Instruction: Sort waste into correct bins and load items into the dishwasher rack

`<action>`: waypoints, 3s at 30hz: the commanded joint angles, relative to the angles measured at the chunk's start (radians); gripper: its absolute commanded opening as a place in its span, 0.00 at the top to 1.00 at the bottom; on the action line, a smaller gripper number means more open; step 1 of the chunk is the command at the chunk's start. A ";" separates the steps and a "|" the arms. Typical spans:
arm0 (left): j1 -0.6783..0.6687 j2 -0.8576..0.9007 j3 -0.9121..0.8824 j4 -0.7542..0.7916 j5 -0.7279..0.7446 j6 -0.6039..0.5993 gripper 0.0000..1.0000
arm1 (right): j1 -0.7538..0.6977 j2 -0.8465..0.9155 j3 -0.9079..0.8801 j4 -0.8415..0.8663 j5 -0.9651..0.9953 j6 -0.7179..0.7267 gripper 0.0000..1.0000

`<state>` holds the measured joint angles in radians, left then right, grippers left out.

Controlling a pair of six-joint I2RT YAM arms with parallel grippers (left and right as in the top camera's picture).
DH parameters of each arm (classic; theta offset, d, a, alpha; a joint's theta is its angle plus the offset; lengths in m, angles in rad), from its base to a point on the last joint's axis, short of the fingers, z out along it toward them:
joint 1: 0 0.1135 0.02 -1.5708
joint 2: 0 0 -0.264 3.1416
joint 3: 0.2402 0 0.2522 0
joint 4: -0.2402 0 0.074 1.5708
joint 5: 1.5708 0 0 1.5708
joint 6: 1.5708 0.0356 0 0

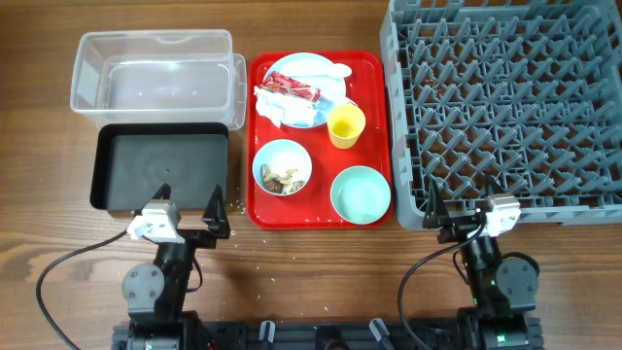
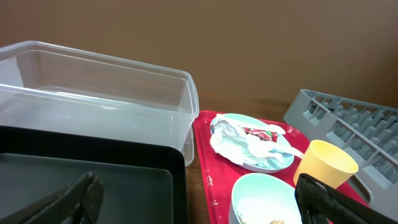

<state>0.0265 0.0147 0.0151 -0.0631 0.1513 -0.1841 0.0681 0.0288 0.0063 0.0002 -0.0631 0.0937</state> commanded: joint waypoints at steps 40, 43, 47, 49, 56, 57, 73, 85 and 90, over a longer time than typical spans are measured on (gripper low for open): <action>0.007 -0.008 -0.009 0.004 -0.042 0.020 0.00 | -0.004 -0.006 -0.001 0.006 -0.005 0.052 0.00; 0.007 -0.008 -0.009 0.056 0.013 0.020 0.00 | -0.004 -0.006 -0.001 0.064 -0.035 0.030 0.00; 0.007 -0.008 0.021 0.189 0.085 0.016 0.00 | -0.004 -0.005 0.040 0.119 -0.057 -0.006 0.00; 0.007 -0.001 0.071 0.187 0.084 0.016 0.00 | -0.004 0.005 0.081 0.119 -0.108 -0.016 0.00; 0.007 0.291 0.381 0.179 0.177 0.017 0.01 | -0.004 0.169 0.303 0.115 -0.167 -0.071 0.00; 0.007 0.355 0.429 0.178 0.205 0.017 0.00 | -0.004 0.204 0.335 0.110 -0.172 -0.072 0.00; -0.238 1.778 1.876 -0.780 0.000 0.095 0.00 | -0.004 0.837 0.906 -0.431 -0.313 -0.068 0.00; -0.384 2.176 2.050 -0.846 0.022 -0.083 0.00 | -0.004 1.006 0.906 -0.532 -0.485 -0.013 0.00; -0.383 2.276 2.047 -0.878 -0.157 -0.454 0.04 | -0.004 1.008 0.906 -0.542 -0.485 0.048 0.00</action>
<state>-0.3637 2.2295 2.0445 -0.9337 0.0879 -0.4095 0.0681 1.0309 0.8898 -0.5362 -0.5220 0.1040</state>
